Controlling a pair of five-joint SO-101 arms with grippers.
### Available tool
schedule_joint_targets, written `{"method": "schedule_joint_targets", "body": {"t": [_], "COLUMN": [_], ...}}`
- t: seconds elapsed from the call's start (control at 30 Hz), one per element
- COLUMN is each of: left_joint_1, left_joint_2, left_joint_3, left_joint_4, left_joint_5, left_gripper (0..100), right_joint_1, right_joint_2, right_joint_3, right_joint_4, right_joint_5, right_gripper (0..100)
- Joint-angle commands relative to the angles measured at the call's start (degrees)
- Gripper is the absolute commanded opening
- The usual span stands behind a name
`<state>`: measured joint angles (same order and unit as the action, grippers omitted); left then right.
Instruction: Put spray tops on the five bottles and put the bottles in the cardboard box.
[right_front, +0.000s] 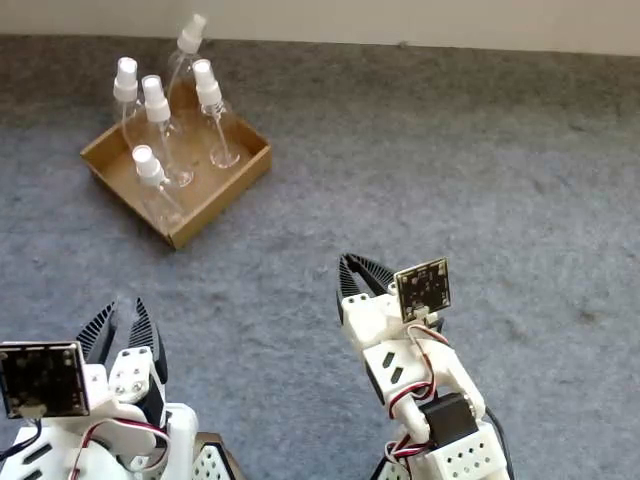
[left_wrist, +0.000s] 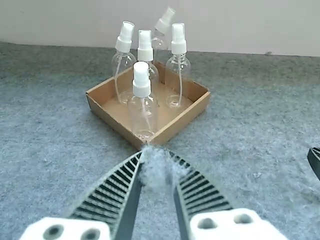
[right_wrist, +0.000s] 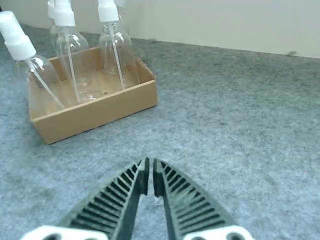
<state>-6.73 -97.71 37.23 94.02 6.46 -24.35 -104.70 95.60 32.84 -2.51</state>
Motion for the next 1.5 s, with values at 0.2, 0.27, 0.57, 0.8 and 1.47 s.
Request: {"method": "schedule_joint_targets", "body": {"t": [0.2,0.27,0.57,0.8,1.47], "left_joint_1": [-0.4,-0.4,-0.4,-0.4,13.1], "left_joint_2": [0.0,0.0,0.1,0.1,0.0], "left_joint_3": [-0.6,-0.7,-7.4,-7.5,-4.9], "left_joint_4": [-0.1,-0.1,-0.1,-1.7,4.7], "left_joint_5": [-0.7,-0.7,-0.7,-0.7,-0.4], "left_gripper": [1,1,1,1,1], "right_joint_1": [0.7,0.7,0.7,0.7,0.7], "right_joint_2": [-0.4,-0.4,-0.4,-0.4,-0.4], "right_joint_3": [7.8,7.8,7.8,7.8,7.8], "right_joint_4": [0.1,0.1,0.1,0.1,0.1], "right_joint_5": [0.5,0.5,0.5,0.5,0.5], "right_gripper": [2.1,2.1,2.1,2.1,2.1]}}
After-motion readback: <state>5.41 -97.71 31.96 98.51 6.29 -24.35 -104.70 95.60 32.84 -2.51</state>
